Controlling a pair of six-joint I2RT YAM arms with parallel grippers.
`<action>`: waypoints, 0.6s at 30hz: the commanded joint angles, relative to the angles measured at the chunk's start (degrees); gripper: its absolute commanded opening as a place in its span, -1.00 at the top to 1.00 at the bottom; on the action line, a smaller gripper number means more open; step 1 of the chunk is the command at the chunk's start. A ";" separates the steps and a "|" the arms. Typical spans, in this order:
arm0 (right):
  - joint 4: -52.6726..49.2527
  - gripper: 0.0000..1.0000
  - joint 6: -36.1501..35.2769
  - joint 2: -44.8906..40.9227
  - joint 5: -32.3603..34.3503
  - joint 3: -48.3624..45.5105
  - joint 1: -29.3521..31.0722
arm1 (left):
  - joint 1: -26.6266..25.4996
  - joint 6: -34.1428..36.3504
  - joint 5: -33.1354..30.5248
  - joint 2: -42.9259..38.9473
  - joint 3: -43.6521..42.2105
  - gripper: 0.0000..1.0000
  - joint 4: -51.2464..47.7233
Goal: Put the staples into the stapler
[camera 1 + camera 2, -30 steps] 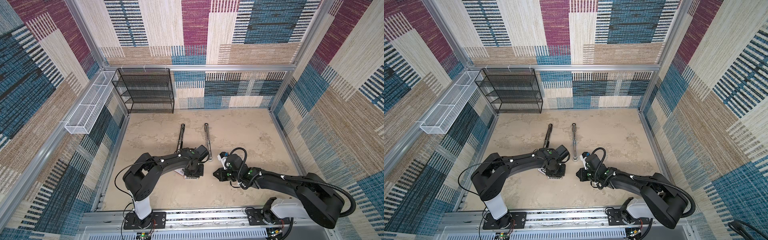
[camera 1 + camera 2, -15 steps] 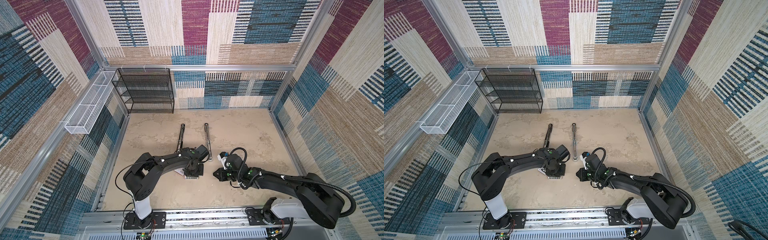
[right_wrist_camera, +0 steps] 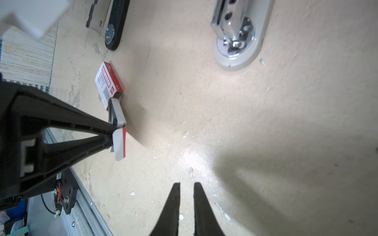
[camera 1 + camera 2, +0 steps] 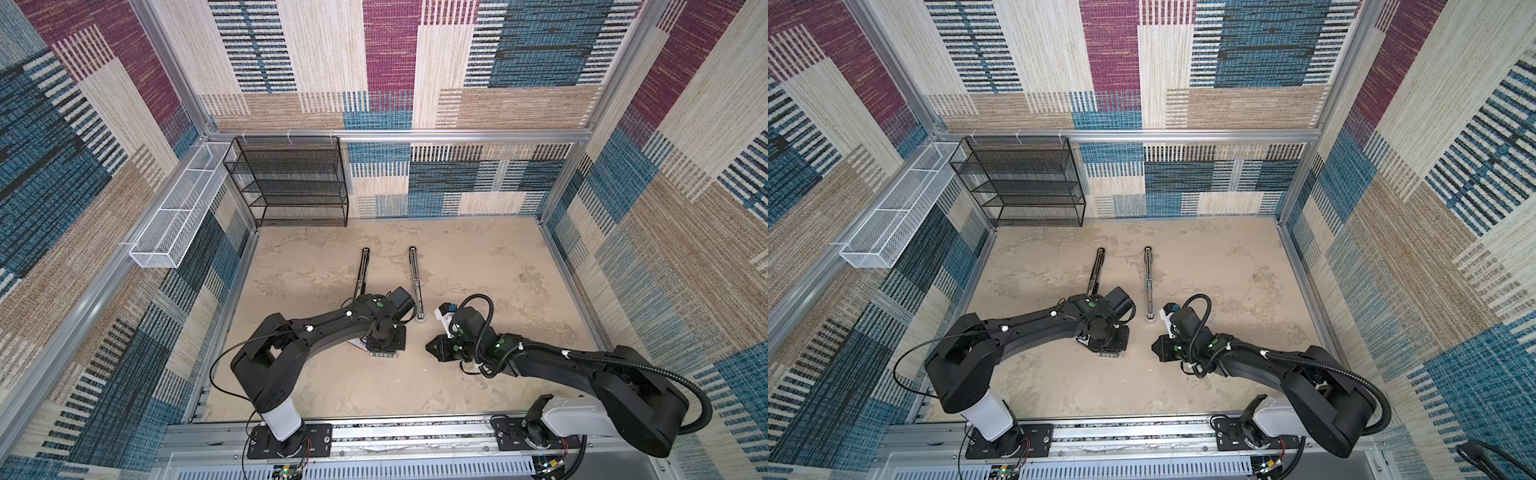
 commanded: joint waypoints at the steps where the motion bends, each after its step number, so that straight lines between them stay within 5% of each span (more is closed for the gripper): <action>1: -0.63 0.58 -1.17 -0.27 0.74 1.27 -0.64 | 0.69 1.97 1.97 -2.98 -0.61 1.00 -1.73; 7: -1.09 0.55 -2.16 0.45 0.74 2.86 -1.40 | 2.09 4.36 3.88 -4.60 -0.36 1.00 -2.49; 18: -0.48 0.57 -2.00 0.26 0.39 1.85 -1.57 | 2.09 5.92 4.24 5.21 3.70 1.00 -0.85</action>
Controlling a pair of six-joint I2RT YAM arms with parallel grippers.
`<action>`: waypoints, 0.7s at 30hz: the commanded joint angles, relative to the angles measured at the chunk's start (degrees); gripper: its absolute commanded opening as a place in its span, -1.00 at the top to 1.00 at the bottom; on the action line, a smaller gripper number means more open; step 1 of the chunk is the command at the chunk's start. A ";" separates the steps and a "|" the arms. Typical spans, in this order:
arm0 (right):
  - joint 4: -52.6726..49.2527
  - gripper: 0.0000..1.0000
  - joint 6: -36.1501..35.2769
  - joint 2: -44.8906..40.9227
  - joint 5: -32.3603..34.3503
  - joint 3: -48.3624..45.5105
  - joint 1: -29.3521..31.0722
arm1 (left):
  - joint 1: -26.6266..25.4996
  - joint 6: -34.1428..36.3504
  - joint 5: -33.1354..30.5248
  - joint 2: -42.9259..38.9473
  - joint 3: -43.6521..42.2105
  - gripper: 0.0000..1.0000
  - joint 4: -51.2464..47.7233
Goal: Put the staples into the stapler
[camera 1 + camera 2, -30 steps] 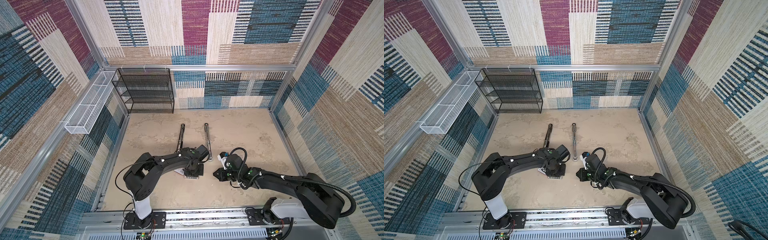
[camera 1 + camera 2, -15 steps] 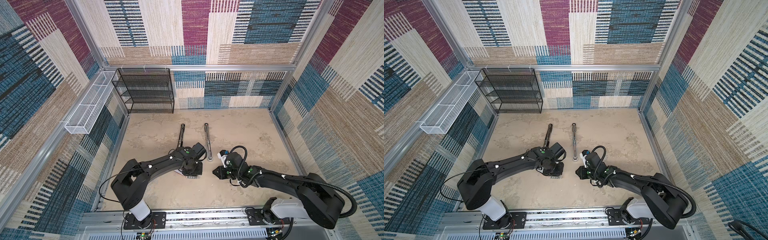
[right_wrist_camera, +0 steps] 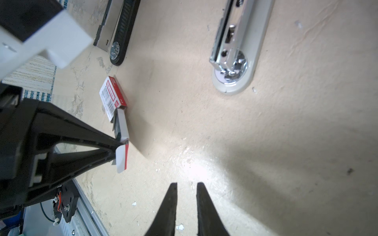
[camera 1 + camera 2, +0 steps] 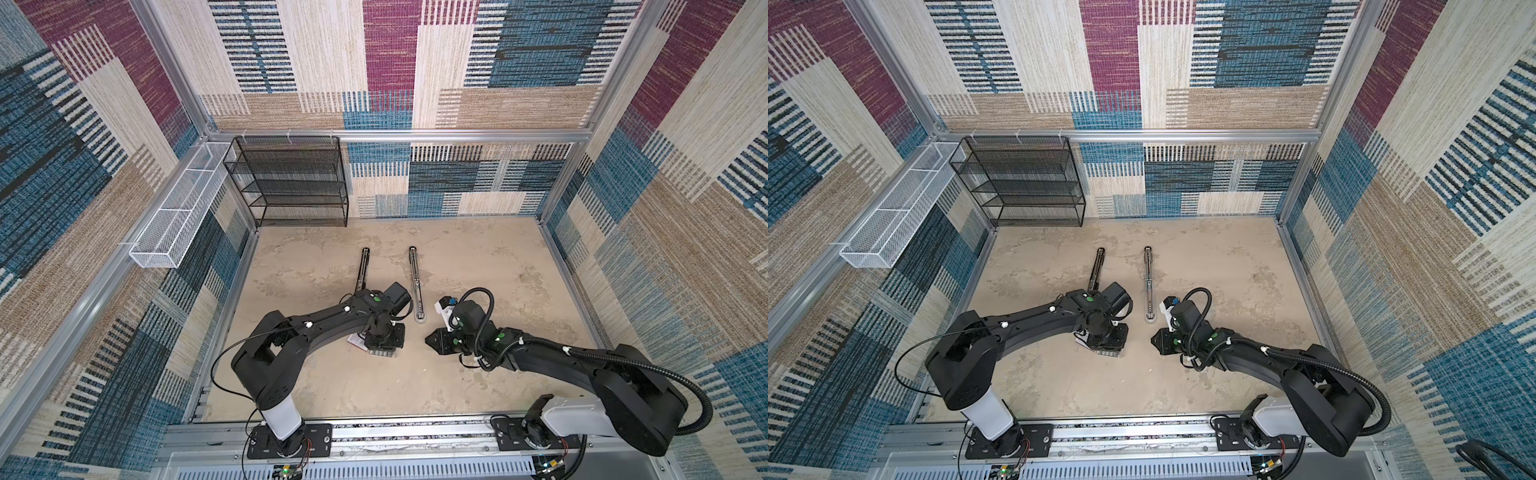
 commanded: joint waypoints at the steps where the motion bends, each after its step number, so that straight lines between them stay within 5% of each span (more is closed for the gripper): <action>1: 0.93 0.57 -0.13 -0.54 0.47 -0.42 0.00 | 0.05 2.43 0.34 2.41 1.64 1.00 0.27; 7: 1.15 0.57 -0.13 -0.39 0.57 -0.97 -0.18 | -0.10 3.33 -1.00 6.28 2.69 0.95 0.27; 12: 1.72 0.57 0.11 -0.16 0.21 -1.32 -0.26 | -0.30 2.96 -1.50 6.36 3.26 0.69 0.11; 21: 2.00 0.58 0.48 -0.46 0.04 -2.03 -0.29 | -1.25 1.76 -1.06 5.99 2.07 0.63 0.11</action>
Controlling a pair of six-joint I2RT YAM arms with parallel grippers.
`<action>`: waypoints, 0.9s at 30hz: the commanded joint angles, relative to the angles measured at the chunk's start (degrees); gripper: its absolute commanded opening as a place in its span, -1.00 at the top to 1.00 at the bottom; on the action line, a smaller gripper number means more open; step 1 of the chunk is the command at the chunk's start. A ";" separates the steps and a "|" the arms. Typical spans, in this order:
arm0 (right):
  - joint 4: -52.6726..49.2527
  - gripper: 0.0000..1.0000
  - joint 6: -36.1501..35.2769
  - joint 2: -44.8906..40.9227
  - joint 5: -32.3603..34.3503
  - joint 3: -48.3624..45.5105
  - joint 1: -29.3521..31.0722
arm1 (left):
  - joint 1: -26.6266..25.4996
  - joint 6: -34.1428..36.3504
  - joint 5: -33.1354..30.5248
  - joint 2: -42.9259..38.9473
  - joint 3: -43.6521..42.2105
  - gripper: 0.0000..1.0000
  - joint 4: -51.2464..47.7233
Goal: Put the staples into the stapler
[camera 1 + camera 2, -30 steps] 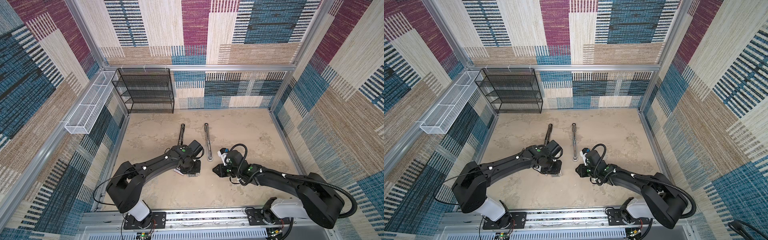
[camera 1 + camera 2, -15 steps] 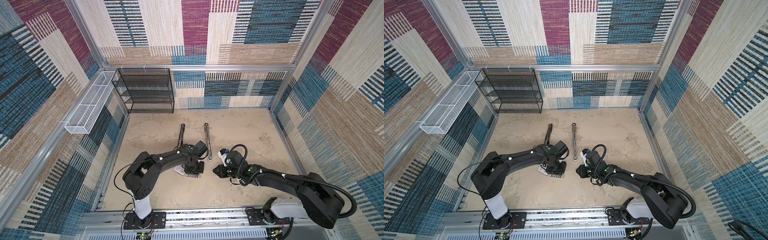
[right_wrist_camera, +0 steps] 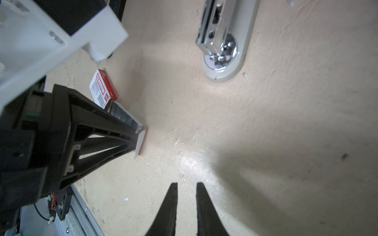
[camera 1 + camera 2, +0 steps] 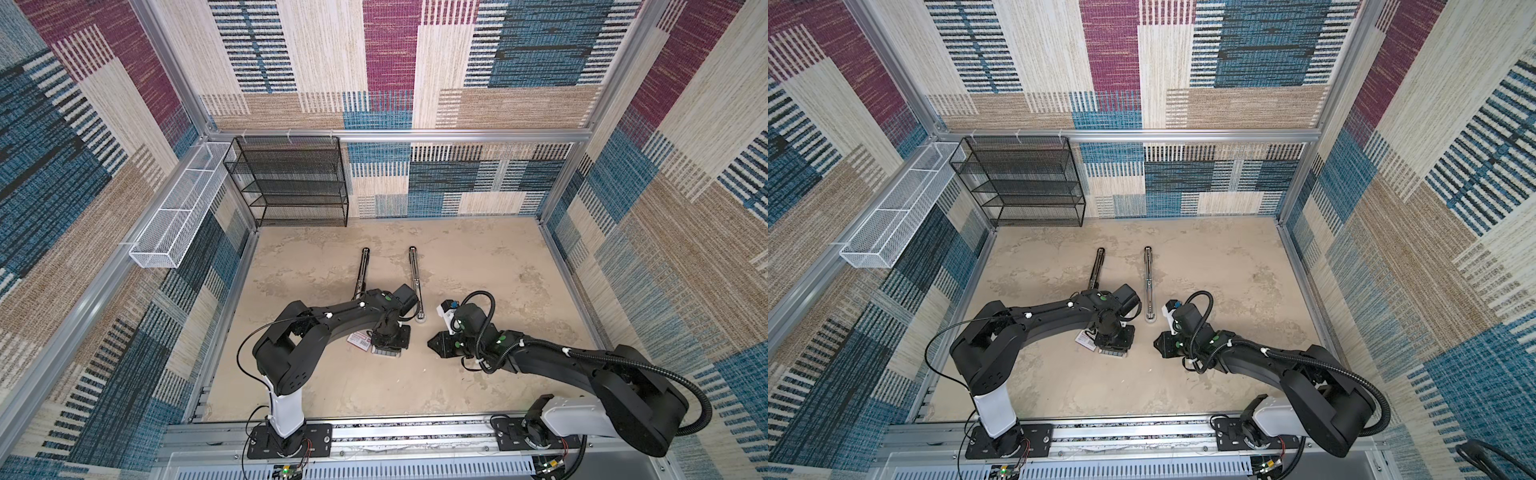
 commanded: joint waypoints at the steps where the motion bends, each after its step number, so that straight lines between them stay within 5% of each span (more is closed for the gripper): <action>1: 1.74 0.58 0.44 -0.22 -0.02 -0.21 0.00 | -0.32 -0.53 -0.60 -0.33 -0.43 0.63 -0.65; 10: 1.89 0.58 0.62 -0.73 -0.12 -0.65 0.00 | -0.46 -0.72 -1.64 -0.33 -0.64 0.82 -0.67; 27: 2.00 0.60 0.93 -1.70 -0.20 -1.35 0.00 | -0.24 -0.28 -2.93 0.35 1.25 0.67 -1.61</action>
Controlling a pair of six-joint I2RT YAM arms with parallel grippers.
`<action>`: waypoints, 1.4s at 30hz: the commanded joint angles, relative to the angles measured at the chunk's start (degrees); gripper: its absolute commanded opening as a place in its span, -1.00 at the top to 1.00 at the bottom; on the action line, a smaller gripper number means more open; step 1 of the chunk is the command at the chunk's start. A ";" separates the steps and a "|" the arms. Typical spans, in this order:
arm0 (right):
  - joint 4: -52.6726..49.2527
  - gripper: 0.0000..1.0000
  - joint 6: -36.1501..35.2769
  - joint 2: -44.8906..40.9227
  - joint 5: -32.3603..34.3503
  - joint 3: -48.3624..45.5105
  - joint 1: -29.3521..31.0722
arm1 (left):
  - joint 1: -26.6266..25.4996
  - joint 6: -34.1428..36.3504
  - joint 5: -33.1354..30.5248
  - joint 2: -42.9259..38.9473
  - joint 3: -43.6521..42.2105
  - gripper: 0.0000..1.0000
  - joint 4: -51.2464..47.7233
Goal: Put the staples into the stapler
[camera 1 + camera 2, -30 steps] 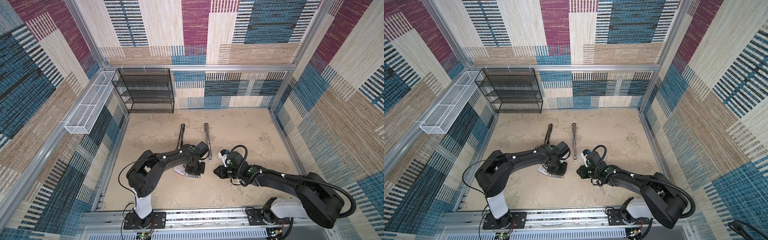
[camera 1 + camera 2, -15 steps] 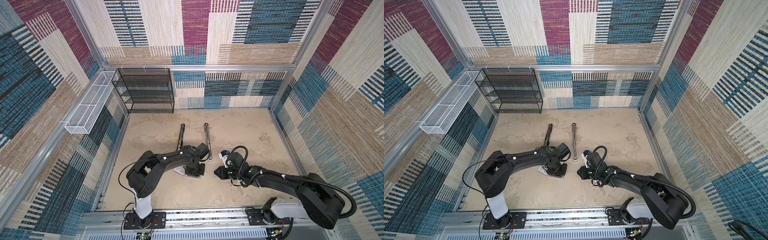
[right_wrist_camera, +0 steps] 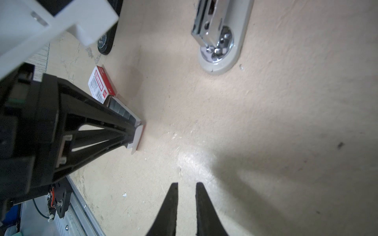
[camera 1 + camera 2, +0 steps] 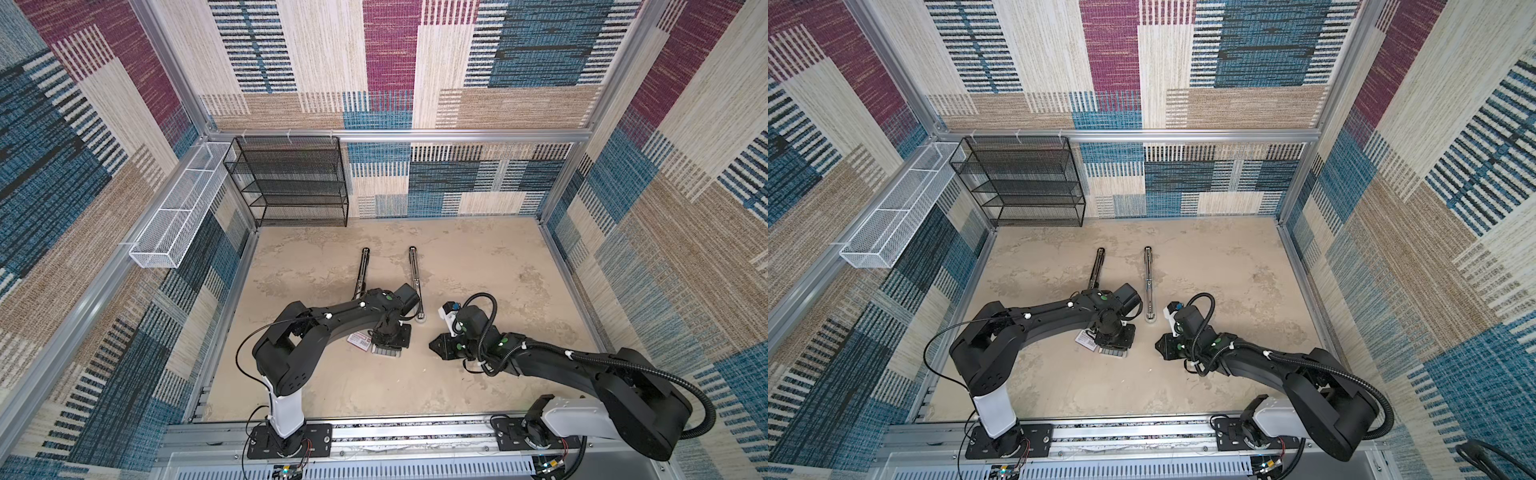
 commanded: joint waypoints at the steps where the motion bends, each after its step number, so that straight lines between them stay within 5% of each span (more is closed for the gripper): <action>1: 1.85 0.60 0.69 -0.49 -0.18 -0.17 0.00 | 0.07 0.08 -0.46 0.59 0.10 0.70 -1.15; 7: 1.87 0.60 0.71 -0.76 -0.18 -0.35 0.00 | 0.07 0.11 -0.13 0.61 -0.94 0.80 -1.15; 16: 2.29 0.60 0.79 -0.09 -0.44 -0.27 0.00 | -0.02 0.58 1.31 -0.64 -2.25 0.71 -1.15; 25: 2.18 0.61 0.71 -0.34 -0.23 -0.44 0.00 | -0.02 0.55 1.64 -0.59 -2.71 1.00 -1.14; 30: 2.04 0.61 0.70 -0.50 -0.14 -0.43 0.00 | -0.02 0.76 2.09 -1.42 -2.11 1.00 -1.40; 42: -0.99 0.58 -0.67 -1.53 0.64 4.27 -0.68 | 1.53 4.21 4.56 -13.13 -3.01 1.00 -3.05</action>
